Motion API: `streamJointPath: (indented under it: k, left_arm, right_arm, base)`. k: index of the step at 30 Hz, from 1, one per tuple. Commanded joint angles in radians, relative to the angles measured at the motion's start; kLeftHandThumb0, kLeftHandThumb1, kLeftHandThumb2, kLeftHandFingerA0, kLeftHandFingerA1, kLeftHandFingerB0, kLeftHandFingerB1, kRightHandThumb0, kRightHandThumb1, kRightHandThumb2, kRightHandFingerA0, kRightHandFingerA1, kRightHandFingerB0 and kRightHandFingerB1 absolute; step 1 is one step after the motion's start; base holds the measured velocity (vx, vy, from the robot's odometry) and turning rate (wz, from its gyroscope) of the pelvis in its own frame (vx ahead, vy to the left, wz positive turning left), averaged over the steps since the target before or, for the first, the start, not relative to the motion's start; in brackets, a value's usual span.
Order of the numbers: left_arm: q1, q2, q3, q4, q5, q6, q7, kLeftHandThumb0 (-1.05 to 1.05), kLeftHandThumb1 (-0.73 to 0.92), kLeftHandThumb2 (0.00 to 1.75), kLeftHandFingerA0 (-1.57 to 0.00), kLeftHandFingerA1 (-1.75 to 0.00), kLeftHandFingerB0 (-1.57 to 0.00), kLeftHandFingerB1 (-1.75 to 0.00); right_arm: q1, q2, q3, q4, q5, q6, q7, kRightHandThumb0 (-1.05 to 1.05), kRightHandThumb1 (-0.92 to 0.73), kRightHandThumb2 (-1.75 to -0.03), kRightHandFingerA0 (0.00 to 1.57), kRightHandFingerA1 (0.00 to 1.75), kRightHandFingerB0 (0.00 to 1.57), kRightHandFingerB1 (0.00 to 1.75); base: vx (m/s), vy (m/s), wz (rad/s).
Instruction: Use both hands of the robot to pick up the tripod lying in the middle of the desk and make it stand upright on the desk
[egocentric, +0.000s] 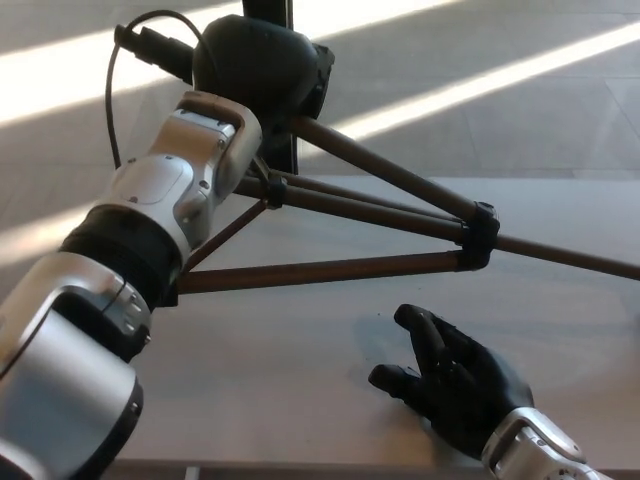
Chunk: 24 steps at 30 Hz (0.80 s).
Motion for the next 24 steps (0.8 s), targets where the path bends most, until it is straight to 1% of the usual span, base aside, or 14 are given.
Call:
streamJointPath:
  k: [1, 2, 4, 5, 8, 9, 11, 13, 15, 16, 20, 21, 23, 24]
  left_arm:
    - [-0.033, -0.015, 0.042, -0.004, -0.038, -0.010, 0.039, -0.18, 0.57, 0.84, -0.87, -1.75, -0.73, -1.46]
    - [-0.029, -0.018, 0.044, -0.008, -0.037, -0.011, 0.039, -0.20, 0.58, 0.91, -0.90, -1.70, -0.77, -1.34]
    - [-0.020, -0.027, 0.044, -0.012, -0.031, -0.004, 0.042, -0.20, 0.57, 0.90, -0.89, -1.71, -0.77, -1.35]
    - [-0.014, -0.032, 0.044, -0.015, -0.030, -0.001, 0.040, -0.17, 0.55, 0.87, -0.87, -1.73, -0.76, -1.36]
    - [0.003, -0.043, 0.042, -0.021, -0.024, 0.003, 0.046, -0.19, 0.56, 0.93, -0.90, -1.73, -0.76, -1.42]
    - [0.011, -0.045, 0.045, -0.020, -0.027, -0.007, 0.055, -0.18, 0.59, 0.96, -0.90, -1.62, -0.80, -1.29]
    - [0.015, -0.046, 0.047, -0.020, -0.028, -0.011, 0.059, -0.18, 0.59, 0.96, -0.90, -1.62, -0.80, -1.29]
    - [0.014, -0.050, 0.047, -0.015, -0.025, -0.018, 0.075, -0.20, 0.58, 0.99, -0.93, -1.59, -0.83, -1.27]
    - [0.001, -0.053, 0.044, -0.009, -0.022, -0.018, 0.074, -0.19, 0.56, 0.94, -0.90, -1.72, -0.76, -1.40]
    - [-0.008, -0.053, 0.043, -0.012, -0.019, -0.009, 0.064, -0.20, 0.54, 0.90, -0.86, -1.75, -0.71, -1.50]
    - [-0.030, -0.056, 0.044, -0.016, -0.014, 0.006, 0.056, -0.18, 0.50, 0.94, -0.87, -1.75, -0.70, -1.50]
    - [-0.030, -0.054, 0.047, -0.024, -0.017, 0.005, 0.051, -0.17, 0.49, 0.97, -0.88, -1.75, -0.69, -1.55]
    - [-0.030, -0.053, 0.049, -0.028, -0.019, 0.004, 0.049, -0.17, 0.49, 0.97, -0.88, -1.75, -0.69, -1.55]
    - [-0.034, -0.065, 0.044, -0.010, -0.015, -0.011, 0.082, -0.16, 0.46, 0.98, -0.90, -1.75, -0.67, -1.60]
  right_arm:
    - [0.046, -0.014, -0.006, 0.047, -0.032, 0.066, -0.056, -1.05, -0.33, -0.58, 0.75, 1.19, 0.86, 0.93]
    - [0.043, -0.016, -0.007, 0.050, -0.032, 0.067, -0.057, -1.05, -0.33, -0.59, 0.73, 1.20, 0.85, 0.94]
    - [0.033, -0.017, -0.014, 0.060, -0.028, 0.069, -0.060, -1.05, -0.33, -0.58, 0.72, 1.22, 0.79, 0.96]
    - [0.023, -0.017, -0.020, 0.067, -0.023, 0.071, -0.061, -1.05, -0.34, -0.58, 0.62, 1.24, 0.63, 1.01]
    - [-0.015, -0.033, -0.016, 0.092, -0.021, 0.073, -0.032, -1.05, -0.35, -0.59, 0.53, 1.30, 0.46, 1.09]
    - [-0.045, -0.034, -0.031, 0.113, -0.009, 0.073, -0.033, -1.05, -0.34, -0.59, 0.42, 1.33, 0.40, 1.13]
    - [-0.062, -0.034, -0.040, 0.129, -0.004, 0.072, -0.032, -1.05, -0.34, -0.59, 0.42, 1.33, 0.40, 1.13]
    - [-0.130, -0.051, -0.055, 0.178, 0.006, 0.095, -0.023, -1.05, -0.36, -0.58, 0.26, 1.31, 0.29, 1.16]
    - [-0.188, -0.055, -0.084, 0.232, 0.017, 0.108, -0.038, -1.05, -0.35, -0.58, 0.24, 1.29, 0.29, 1.18]
    - [-0.217, -0.058, -0.099, 0.269, 0.027, 0.119, -0.036, -1.05, -0.20, -0.80, 0.16, 1.08, 0.31, 1.09]
    - [-0.288, -0.063, -0.133, 0.391, 0.047, 0.142, -0.012, -1.05, -0.22, -0.80, 0.15, 1.05, 0.30, 1.06]
    - [-0.304, -0.055, -0.141, 0.427, 0.052, 0.135, -0.007, -1.05, -0.18, -0.79, 0.07, 1.00, 0.18, 1.01]
    - [-0.316, -0.053, -0.147, 0.452, 0.052, 0.130, -0.002, -1.05, -0.18, -0.79, 0.07, 1.00, 0.18, 1.01]
    - [-0.333, -0.054, -0.179, 0.489, 0.075, 0.128, -0.002, -1.05, -0.30, -0.68, 0.11, 1.05, 0.07, 1.02]
  base:
    - [0.00, 0.000, 0.00]
    - [0.00, 0.000, 0.00]
    - [0.00, 0.000, 0.00]
    - [0.00, 0.000, 0.00]
    - [0.00, 0.000, 0.00]
    - [0.00, 0.000, 0.00]
    - [0.00, 0.000, 0.00]
    - [0.00, 0.000, 0.00]
    - [0.00, 0.000, 0.00]
    - [0.00, 0.000, 0.00]
    - [0.00, 0.000, 0.00]
    - [0.00, 0.000, 0.00]
    - [0.00, 0.000, 0.00]
    - [0.00, 0.000, 0.00]
